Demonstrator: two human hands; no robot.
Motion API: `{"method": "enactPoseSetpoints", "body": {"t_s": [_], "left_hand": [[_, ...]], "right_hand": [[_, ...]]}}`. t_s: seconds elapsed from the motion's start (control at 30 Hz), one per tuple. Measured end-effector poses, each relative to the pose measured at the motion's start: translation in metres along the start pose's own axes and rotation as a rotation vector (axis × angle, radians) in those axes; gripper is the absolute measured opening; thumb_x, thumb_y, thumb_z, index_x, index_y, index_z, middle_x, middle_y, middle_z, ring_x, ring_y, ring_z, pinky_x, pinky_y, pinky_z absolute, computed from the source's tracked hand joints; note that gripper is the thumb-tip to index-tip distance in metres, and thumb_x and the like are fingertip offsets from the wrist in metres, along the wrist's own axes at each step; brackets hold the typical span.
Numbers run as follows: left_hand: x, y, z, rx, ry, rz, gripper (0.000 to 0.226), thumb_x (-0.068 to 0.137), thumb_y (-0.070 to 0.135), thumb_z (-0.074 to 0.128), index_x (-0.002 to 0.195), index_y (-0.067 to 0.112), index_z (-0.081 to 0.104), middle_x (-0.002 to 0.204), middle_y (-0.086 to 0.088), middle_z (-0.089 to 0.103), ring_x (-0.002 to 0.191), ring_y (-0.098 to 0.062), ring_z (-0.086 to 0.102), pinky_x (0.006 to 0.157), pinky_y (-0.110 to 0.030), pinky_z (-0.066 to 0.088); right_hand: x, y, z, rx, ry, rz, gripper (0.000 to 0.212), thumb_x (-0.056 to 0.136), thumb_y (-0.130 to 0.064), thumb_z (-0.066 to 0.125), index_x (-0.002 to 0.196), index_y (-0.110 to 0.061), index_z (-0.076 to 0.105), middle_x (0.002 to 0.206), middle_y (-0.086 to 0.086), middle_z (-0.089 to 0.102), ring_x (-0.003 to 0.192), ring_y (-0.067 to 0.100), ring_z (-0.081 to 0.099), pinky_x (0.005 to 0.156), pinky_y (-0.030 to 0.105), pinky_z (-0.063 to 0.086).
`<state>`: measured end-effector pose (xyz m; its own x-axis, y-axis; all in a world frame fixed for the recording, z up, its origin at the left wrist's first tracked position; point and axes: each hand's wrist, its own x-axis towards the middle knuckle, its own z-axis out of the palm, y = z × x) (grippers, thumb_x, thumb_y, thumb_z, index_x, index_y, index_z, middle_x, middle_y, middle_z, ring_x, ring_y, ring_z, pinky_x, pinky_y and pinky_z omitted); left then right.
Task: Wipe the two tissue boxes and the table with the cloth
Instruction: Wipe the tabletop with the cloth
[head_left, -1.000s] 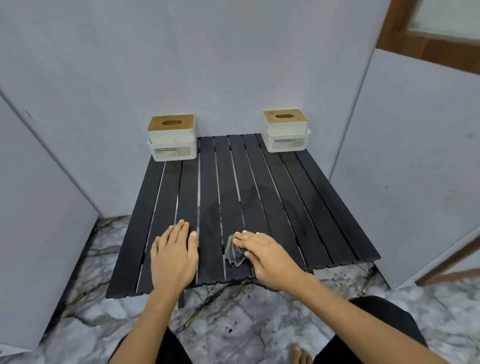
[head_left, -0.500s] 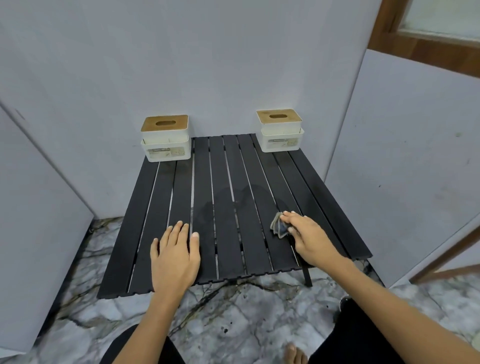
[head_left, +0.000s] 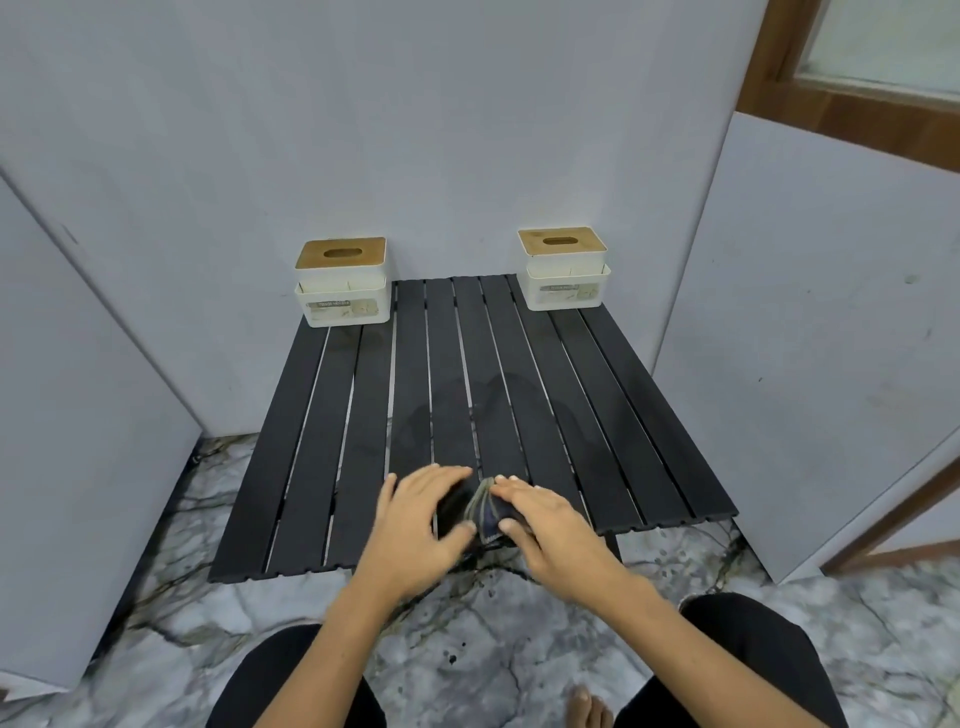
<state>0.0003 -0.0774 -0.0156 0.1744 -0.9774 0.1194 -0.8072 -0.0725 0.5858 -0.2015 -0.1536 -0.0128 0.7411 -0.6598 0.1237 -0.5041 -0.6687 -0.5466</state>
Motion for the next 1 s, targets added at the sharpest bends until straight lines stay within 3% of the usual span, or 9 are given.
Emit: {"method": "enactPoseSetpoints", "body": {"t_s": [0.17, 0.27, 0.33, 0.47, 0.6, 0.7, 0.77, 0.87, 1.0], "left_hand": [[-0.014, 0.011, 0.004, -0.007, -0.05, 0.094, 0.06, 0.077, 0.056, 0.055, 0.136, 0.047, 0.051, 0.132, 0.032, 0.048, 0.133, 0.005, 0.034, 0.121, -0.039, 0.004], [-0.014, 0.012, 0.005, -0.014, -0.001, 0.079, 0.04, 0.084, 0.064, 0.053, 0.118, 0.046, 0.061, 0.12, 0.03, 0.056, 0.124, 0.002, 0.044, 0.12, -0.039, 0.015], [-0.009, 0.017, 0.006, -0.021, 0.042, 0.039, 0.032, 0.086, 0.068, 0.051, 0.099, 0.043, 0.065, 0.103, 0.027, 0.062, 0.11, 0.001, 0.051, 0.112, -0.038, 0.029], [-0.001, 0.034, 0.006, 0.027, 0.094, -0.043, 0.026, 0.084, 0.059, 0.065, 0.076, 0.037, 0.053, 0.078, 0.017, 0.059, 0.084, -0.006, 0.052, 0.091, -0.037, 0.042], [0.007, 0.048, 0.001, -0.042, 0.05, -0.205, 0.025, 0.084, 0.044, 0.074, 0.094, 0.036, 0.052, 0.078, 0.016, 0.062, 0.089, -0.01, 0.057, 0.092, -0.036, 0.042], [0.012, 0.054, -0.007, -0.033, -0.06, -0.275, 0.014, 0.086, 0.031, 0.072, 0.091, 0.035, 0.06, 0.075, 0.013, 0.064, 0.084, -0.011, 0.061, 0.09, -0.033, 0.047], [0.01, 0.052, -0.014, -0.133, -0.044, -0.258, 0.012, 0.085, 0.021, 0.072, 0.085, 0.03, 0.065, 0.076, 0.01, 0.066, 0.081, -0.013, 0.063, 0.082, -0.03, 0.051], [0.001, 0.051, -0.024, -0.456, 0.023, -0.227, 0.014, 0.089, 0.011, 0.069, 0.085, 0.024, 0.064, 0.08, 0.009, 0.071, 0.077, -0.01, 0.065, 0.074, -0.023, 0.052], [-0.004, 0.06, -0.028, -0.598, 0.081, -0.258, 0.005, 0.1, 0.018, 0.058, 0.098, 0.023, 0.057, 0.063, 0.014, 0.058, 0.051, -0.006, 0.042, 0.054, -0.024, 0.037]], "right_hand": [[-0.013, 0.0, -0.019, 0.195, -0.105, 0.02, 0.074, 0.09, -0.048, 0.06, 0.152, -0.03, 0.025, 0.156, -0.015, 0.03, 0.143, 0.0, 0.025, 0.116, 0.024, 0.027], [-0.016, 0.008, -0.033, 0.177, 0.009, 0.13, 0.054, 0.094, -0.047, 0.054, 0.143, -0.025, 0.045, 0.141, -0.009, 0.048, 0.132, 0.007, 0.041, 0.108, 0.029, 0.038], [-0.016, 0.015, -0.041, -0.01, 0.038, 0.156, 0.048, 0.096, -0.048, 0.048, 0.135, -0.021, 0.053, 0.128, -0.007, 0.052, 0.123, 0.014, 0.042, 0.104, 0.036, 0.039], [-0.014, 0.023, -0.047, -0.157, -0.14, 0.219, 0.047, 0.094, -0.054, 0.05, 0.133, -0.027, 0.054, 0.115, -0.011, 0.042, 0.112, 0.014, 0.036, 0.101, 0.036, 0.035], [-0.009, 0.015, -0.051, -0.071, -0.18, 0.238, 0.019, 0.094, -0.042, 0.059, 0.106, -0.027, 0.055, 0.106, -0.01, 0.046, 0.103, 0.014, 0.042, 0.09, 0.031, 0.038], [-0.004, 0.005, -0.06, 0.151, -0.244, 0.258, 0.014, 0.092, -0.03, 0.063, 0.091, -0.023, 0.051, 0.087, -0.003, 0.055, 0.069, 0.01, 0.046, 0.063, 0.024, 0.039], [-0.001, 0.004, -0.071, 0.235, -0.207, 0.232, 0.014, 0.089, -0.031, 0.066, 0.089, -0.025, 0.054, 0.083, 0.0, 0.06, 0.065, 0.01, 0.048, 0.063, 0.028, 0.041], [0.002, 0.001, -0.086, 0.405, -0.08, 0.204, 0.012, 0.089, -0.024, 0.068, 0.09, -0.019, 0.058, 0.079, -0.009, 0.059, 0.069, 0.003, 0.051, 0.067, 0.022, 0.041], [0.006, -0.008, -0.082, 0.424, 0.059, 0.165, 0.013, 0.092, -0.024, 0.065, 0.09, -0.022, 0.052, 0.081, -0.007, 0.059, 0.072, 0.006, 0.052, 0.069, 0.026, 0.045]]}}
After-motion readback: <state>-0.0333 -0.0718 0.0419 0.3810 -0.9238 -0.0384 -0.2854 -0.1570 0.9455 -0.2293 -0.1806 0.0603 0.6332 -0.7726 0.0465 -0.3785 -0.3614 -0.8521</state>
